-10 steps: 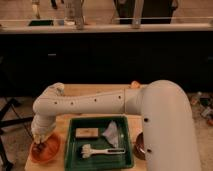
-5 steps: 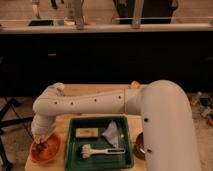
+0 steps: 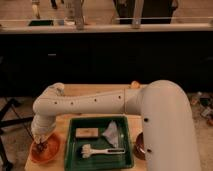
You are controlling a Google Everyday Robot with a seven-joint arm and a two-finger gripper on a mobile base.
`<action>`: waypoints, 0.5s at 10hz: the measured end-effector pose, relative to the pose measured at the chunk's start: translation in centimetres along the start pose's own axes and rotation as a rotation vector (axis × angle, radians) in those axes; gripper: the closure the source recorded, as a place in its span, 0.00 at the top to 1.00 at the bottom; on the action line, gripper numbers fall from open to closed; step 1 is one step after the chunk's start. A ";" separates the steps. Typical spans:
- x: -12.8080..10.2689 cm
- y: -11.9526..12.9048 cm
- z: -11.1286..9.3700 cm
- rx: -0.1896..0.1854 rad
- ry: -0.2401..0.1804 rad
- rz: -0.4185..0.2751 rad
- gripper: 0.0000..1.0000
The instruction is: Place grapes in red bowl
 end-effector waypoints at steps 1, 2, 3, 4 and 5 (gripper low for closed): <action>0.0 0.0 0.1 0.000 -0.001 0.001 0.55; 0.0 0.0 0.0 0.000 -0.001 0.001 0.64; 0.0 0.0 0.0 0.000 -0.001 0.001 0.74; 0.0 0.1 0.0 0.000 -0.001 0.001 0.79; 0.0 0.1 0.0 0.000 -0.001 0.001 0.80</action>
